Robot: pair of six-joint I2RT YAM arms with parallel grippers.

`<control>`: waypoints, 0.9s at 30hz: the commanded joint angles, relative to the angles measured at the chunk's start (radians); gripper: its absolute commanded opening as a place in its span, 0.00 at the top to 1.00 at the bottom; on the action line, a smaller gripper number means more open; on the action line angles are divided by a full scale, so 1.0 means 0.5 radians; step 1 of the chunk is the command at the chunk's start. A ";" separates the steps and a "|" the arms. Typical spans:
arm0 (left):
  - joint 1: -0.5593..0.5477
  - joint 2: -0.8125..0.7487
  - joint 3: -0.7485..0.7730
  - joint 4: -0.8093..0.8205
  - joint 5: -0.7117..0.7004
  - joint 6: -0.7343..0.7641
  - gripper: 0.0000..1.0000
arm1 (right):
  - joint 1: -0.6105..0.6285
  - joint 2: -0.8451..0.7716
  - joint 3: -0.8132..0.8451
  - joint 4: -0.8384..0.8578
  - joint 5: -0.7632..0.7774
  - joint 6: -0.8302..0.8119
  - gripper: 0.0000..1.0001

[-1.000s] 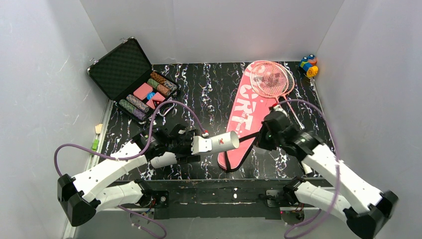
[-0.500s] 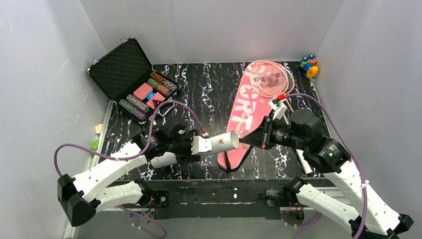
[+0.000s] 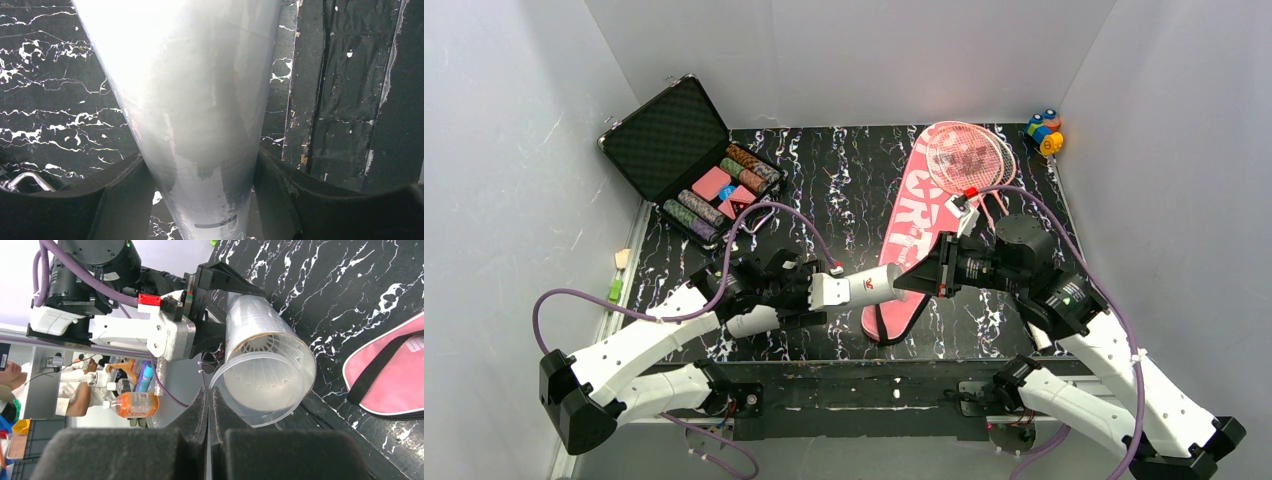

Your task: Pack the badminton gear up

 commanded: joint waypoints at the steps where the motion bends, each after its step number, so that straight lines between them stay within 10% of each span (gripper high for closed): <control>1: 0.011 -0.050 0.052 0.036 0.049 0.005 0.53 | 0.007 -0.004 -0.014 0.161 -0.062 0.001 0.99; 27: 0.009 -0.071 0.041 0.018 0.068 0.053 0.53 | -0.064 -0.033 -0.192 0.402 -0.347 0.084 0.99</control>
